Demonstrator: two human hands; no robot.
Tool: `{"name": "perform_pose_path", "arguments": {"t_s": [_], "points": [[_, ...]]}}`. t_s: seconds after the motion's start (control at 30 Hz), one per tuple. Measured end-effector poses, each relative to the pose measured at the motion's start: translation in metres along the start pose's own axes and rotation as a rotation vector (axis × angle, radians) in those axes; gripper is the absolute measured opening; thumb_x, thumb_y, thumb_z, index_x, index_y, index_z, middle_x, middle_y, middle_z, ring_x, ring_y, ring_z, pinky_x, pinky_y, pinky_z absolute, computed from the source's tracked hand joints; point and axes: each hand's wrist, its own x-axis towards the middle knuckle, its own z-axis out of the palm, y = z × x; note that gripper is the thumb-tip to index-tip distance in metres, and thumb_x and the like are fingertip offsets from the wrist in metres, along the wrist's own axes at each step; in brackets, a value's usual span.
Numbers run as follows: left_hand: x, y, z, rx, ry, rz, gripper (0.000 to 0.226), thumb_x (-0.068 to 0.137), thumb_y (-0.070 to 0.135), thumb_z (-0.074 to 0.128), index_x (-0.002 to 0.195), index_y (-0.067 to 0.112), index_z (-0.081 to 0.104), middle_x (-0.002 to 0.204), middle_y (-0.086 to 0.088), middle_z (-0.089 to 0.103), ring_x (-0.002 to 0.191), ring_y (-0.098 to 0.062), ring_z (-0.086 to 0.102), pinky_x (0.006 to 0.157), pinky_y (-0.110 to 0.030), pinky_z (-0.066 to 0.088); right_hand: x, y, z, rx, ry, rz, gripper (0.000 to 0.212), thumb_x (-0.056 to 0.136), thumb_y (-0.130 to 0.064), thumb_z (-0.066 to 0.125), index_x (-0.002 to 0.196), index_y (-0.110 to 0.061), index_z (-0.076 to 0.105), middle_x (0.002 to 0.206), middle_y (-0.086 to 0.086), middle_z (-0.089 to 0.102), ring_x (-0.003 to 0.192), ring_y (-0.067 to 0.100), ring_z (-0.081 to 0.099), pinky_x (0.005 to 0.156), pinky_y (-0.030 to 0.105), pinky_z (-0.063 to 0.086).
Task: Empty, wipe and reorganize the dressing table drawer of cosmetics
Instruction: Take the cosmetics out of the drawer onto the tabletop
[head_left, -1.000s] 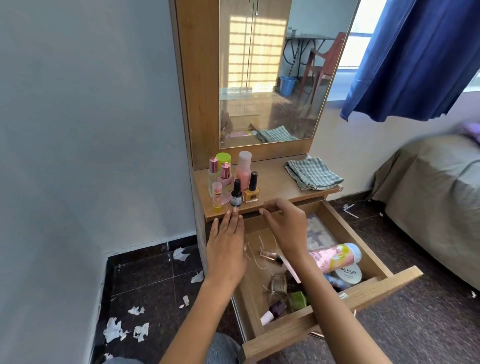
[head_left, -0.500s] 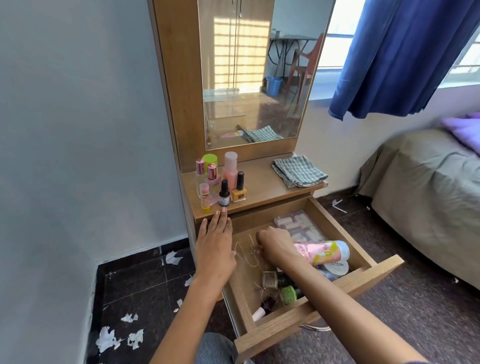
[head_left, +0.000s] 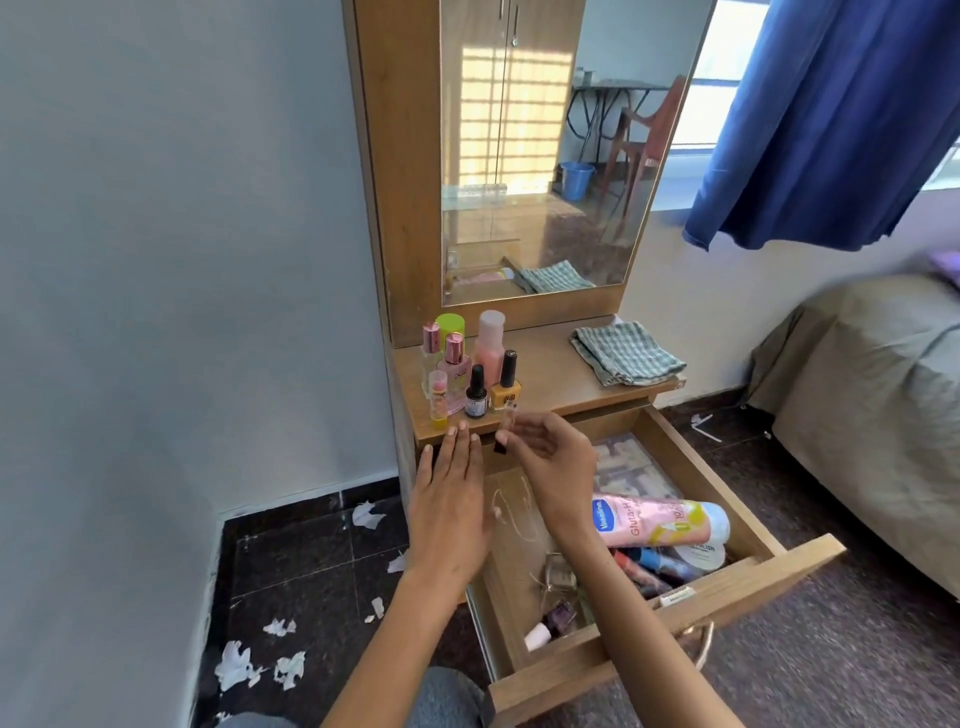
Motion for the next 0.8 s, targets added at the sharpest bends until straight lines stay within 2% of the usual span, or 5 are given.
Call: {"name": "perform_pose_path", "arguments": {"t_s": [0.13, 0.3, 0.43, 0.6, 0.8], "points": [[-0.006, -0.003, 0.003, 0.083, -0.011, -0.072, 0.080, 0.096, 0.046, 0.040, 0.150, 0.007, -0.005, 0.156, -0.010, -0.014, 0.143, -0.020, -0.018, 0.109, -0.039, -0.021, 0.006, -0.009, 0.026, -0.011, 0.030, -0.012, 0.026, 0.079, -0.008, 0.076, 0.104, -0.014, 0.069, 0.092, -0.007, 0.072, 0.086, 0.001, 0.069, 0.080, 0.020, 0.057], [-0.004, -0.007, 0.005, 0.070, -0.026, -0.060, 0.073, 0.098, 0.043, 0.033, 0.150, 0.010, -0.006, 0.157, -0.007, -0.014, 0.143, -0.019, -0.018, 0.112, -0.041, -0.018, 0.008, -0.006, 0.045, -0.100, 0.083, -0.058, 0.026, 0.081, -0.010, 0.075, 0.106, -0.014, 0.068, 0.095, -0.008, 0.071, 0.088, -0.002, 0.067, 0.082, 0.022, 0.057], [-0.003, -0.010, 0.005, 0.017, 0.001, -0.044, 0.065, 0.099, 0.037, 0.028, 0.151, 0.011, 0.000, 0.158, -0.005, -0.009, 0.144, -0.017, -0.013, 0.108, -0.037, -0.022, 0.009, -0.004, 0.050, -0.127, 0.122, -0.111, 0.023, 0.080, -0.010, 0.076, 0.101, -0.016, 0.068, 0.093, -0.004, 0.073, 0.085, 0.000, 0.068, 0.079, 0.025, 0.058], [-0.005, -0.011, 0.007, -0.017, 0.051, -0.037, 0.061, 0.098, 0.033, 0.033, 0.150, 0.010, 0.013, 0.158, -0.006, 0.005, 0.145, -0.017, -0.002, 0.109, -0.035, -0.020, 0.010, -0.001, 0.052, -0.173, 0.137, -0.126, 0.016, 0.079, -0.015, 0.078, 0.092, -0.015, 0.068, 0.088, -0.006, 0.072, 0.081, -0.001, 0.068, 0.076, 0.026, 0.058], [-0.005, -0.011, 0.007, -0.007, 0.046, -0.034, 0.061, 0.100, 0.031, 0.032, 0.151, 0.012, 0.005, 0.158, -0.004, -0.001, 0.144, -0.015, -0.008, 0.106, -0.035, -0.023, 0.012, 0.002, 0.052, -0.239, 0.122, -0.141, 0.011, 0.078, -0.021, 0.078, 0.084, -0.014, 0.071, 0.081, -0.006, 0.070, 0.074, 0.002, 0.065, 0.070, 0.030, 0.057]]}}
